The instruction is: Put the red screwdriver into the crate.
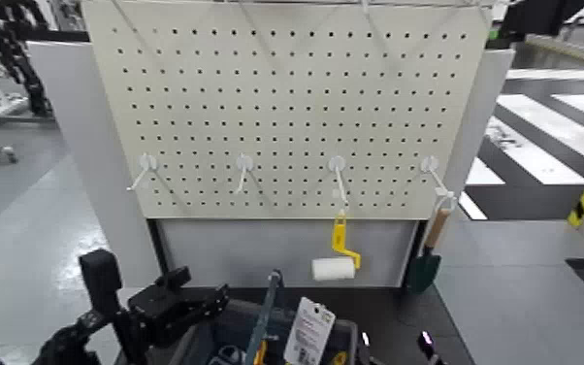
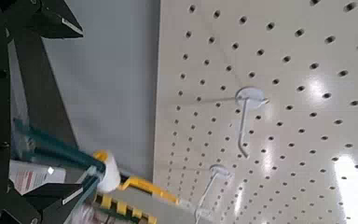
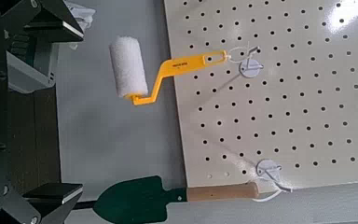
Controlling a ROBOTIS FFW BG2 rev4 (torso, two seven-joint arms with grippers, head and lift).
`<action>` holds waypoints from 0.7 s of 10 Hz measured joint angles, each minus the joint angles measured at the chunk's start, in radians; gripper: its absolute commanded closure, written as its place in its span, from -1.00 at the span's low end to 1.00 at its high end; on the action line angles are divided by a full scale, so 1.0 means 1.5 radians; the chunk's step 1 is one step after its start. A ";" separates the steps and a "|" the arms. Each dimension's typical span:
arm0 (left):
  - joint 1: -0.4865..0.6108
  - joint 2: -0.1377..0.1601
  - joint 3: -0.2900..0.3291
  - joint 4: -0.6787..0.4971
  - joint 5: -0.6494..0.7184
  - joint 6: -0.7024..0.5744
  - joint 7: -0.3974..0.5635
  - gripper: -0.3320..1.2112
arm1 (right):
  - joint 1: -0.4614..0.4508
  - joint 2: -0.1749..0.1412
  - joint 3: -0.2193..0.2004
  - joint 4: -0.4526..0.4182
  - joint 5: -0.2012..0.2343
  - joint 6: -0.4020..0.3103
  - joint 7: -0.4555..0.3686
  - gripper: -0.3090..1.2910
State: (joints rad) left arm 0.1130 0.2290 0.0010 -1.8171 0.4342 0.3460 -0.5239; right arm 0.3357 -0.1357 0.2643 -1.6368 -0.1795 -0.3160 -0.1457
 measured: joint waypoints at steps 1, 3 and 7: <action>0.029 -0.005 -0.007 -0.007 -0.003 -0.059 0.062 -0.41 | 0.001 0.000 -0.001 -0.001 0.000 0.000 0.000 -0.41; 0.082 -0.024 -0.008 -0.015 -0.005 -0.144 0.148 -0.42 | 0.002 0.001 -0.002 -0.002 0.000 0.001 0.000 -0.41; 0.143 -0.058 -0.016 -0.030 -0.101 -0.243 0.229 -0.42 | 0.009 0.005 -0.009 -0.007 0.005 -0.004 0.002 -0.41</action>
State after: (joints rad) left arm 0.3280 0.1419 -0.0233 -1.8625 0.2829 -0.0179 -0.1805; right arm 0.3485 -0.1285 0.2514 -1.6467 -0.1715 -0.3221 -0.1427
